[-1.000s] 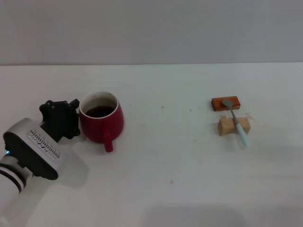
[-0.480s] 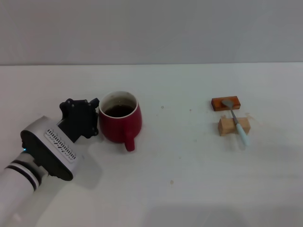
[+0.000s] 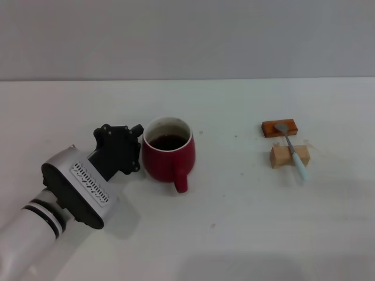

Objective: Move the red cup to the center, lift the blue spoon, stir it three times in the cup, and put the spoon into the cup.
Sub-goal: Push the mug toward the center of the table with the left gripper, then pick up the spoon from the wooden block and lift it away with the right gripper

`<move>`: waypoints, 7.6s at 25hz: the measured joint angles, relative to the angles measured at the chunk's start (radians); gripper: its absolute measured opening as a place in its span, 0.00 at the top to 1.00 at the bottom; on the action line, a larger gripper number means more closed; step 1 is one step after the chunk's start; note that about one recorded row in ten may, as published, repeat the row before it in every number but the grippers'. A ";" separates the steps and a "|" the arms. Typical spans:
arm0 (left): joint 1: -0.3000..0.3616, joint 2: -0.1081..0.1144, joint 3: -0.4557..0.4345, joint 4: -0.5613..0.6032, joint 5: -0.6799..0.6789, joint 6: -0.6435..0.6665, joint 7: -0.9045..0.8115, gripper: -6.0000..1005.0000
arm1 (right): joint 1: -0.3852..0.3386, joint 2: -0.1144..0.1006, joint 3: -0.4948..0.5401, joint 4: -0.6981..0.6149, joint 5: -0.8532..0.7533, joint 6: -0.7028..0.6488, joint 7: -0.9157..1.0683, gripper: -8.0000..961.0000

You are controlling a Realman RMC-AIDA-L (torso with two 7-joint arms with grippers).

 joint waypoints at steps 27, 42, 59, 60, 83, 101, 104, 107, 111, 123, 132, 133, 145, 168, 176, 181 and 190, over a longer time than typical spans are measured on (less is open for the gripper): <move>-0.014 -0.007 0.074 -0.085 0.000 -0.018 -0.008 0.98 | 0.003 0.000 -0.012 0.000 0.000 0.000 0.000 0.25; 0.166 0.000 -0.245 -0.170 -0.011 0.154 -0.103 0.97 | -0.006 -0.001 -0.092 -0.011 0.000 -0.042 -0.001 0.25; 0.248 0.004 -0.481 -0.046 -0.012 0.234 -0.521 0.66 | -0.012 0.001 -0.309 0.013 0.004 -0.001 -0.007 0.24; 0.247 0.004 -0.482 -0.045 -0.012 0.234 -0.520 0.63 | -0.013 0.001 -0.338 0.034 0.016 0.045 -0.006 0.24; 0.210 0.004 -0.480 -0.018 -0.005 0.195 -0.518 0.16 | 0.050 0.002 -0.428 0.040 0.042 0.325 0.036 0.24; 0.210 0.002 -0.475 -0.018 -0.003 0.201 -0.518 0.16 | 0.068 -0.004 -0.467 0.044 0.099 0.398 0.039 0.26; 0.210 0.002 -0.474 -0.018 -0.003 0.201 -0.518 0.16 | 0.073 -0.004 -0.472 0.044 0.102 0.405 0.040 0.26; 0.210 0.002 -0.473 -0.018 -0.003 0.201 -0.518 0.16 | 0.082 -0.004 -0.472 0.048 0.102 0.434 0.040 0.26; 0.211 0.002 -0.469 -0.018 -0.003 0.201 -0.518 0.16 | 0.098 -0.004 -0.472 0.048 0.102 0.467 0.040 0.27; 0.211 0.002 -0.469 -0.018 -0.003 0.202 -0.518 0.16 | 0.126 -0.002 -0.472 0.042 0.102 0.514 0.040 0.28; 0.210 0.004 -0.470 -0.018 -0.003 0.200 -0.518 0.16 | 0.128 -0.002 -0.463 0.040 0.103 0.535 0.040 0.28; 0.210 0.004 -0.469 -0.018 -0.003 0.199 -0.518 0.16 | 0.129 -0.002 -0.463 0.040 0.103 0.536 0.040 0.29; 0.210 0.004 -0.470 -0.018 -0.003 0.197 -0.518 0.16 | 0.139 -0.003 -0.461 0.040 0.105 0.538 0.041 0.30; 0.203 0.005 -0.471 -0.018 -0.003 0.195 -0.518 0.16 | 0.157 -0.004 -0.466 0.020 0.106 0.554 0.077 0.49; 0.200 0.005 -0.471 -0.016 -0.003 0.194 -0.518 0.16 | 0.164 -0.005 -0.467 0.019 0.106 0.554 0.077 0.67; 0.195 0.005 -0.471 -0.006 -0.003 0.187 -0.518 0.16 | 0.168 -0.005 -0.459 0.019 0.106 0.578 0.078 0.66; 0.189 0.004 -0.471 0.005 -0.003 0.179 -0.518 0.16 | 0.189 -0.007 -0.463 0.020 0.137 0.636 0.076 0.96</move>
